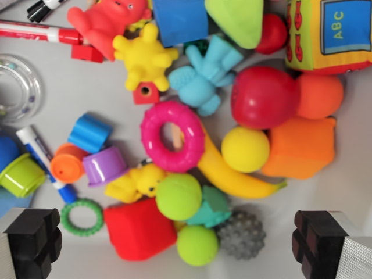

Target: Pick an object from the bin

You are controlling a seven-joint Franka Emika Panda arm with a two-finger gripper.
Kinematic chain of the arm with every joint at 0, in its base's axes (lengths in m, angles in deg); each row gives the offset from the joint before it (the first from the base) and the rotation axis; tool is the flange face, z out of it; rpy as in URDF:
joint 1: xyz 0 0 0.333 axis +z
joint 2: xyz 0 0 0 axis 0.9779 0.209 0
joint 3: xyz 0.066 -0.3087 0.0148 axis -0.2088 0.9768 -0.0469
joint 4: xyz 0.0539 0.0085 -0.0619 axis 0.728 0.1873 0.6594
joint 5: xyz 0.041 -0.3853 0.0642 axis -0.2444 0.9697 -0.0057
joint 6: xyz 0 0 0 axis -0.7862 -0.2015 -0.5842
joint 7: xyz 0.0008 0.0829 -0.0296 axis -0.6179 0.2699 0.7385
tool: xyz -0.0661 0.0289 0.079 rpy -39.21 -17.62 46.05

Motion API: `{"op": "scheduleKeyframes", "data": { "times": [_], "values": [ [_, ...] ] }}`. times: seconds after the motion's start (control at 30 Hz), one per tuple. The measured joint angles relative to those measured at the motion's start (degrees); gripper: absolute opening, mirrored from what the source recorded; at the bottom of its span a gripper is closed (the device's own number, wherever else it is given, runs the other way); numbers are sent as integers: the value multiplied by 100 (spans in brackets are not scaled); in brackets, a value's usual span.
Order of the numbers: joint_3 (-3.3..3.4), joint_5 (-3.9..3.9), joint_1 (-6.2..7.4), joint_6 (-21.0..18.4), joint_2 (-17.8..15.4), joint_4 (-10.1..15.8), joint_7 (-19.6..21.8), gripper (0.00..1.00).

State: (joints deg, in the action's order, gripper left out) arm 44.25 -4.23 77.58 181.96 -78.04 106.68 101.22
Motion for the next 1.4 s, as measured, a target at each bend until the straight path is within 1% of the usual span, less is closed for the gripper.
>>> {"op": "scheduleKeyframes", "data": {
  "times": [0.73, 1.4],
  "values": [
    [-4, 0, 0, 0, 0, 13, -23, 100],
    [-46, 0, 14, 175, -1, 183, -325, 100]
  ]
}}
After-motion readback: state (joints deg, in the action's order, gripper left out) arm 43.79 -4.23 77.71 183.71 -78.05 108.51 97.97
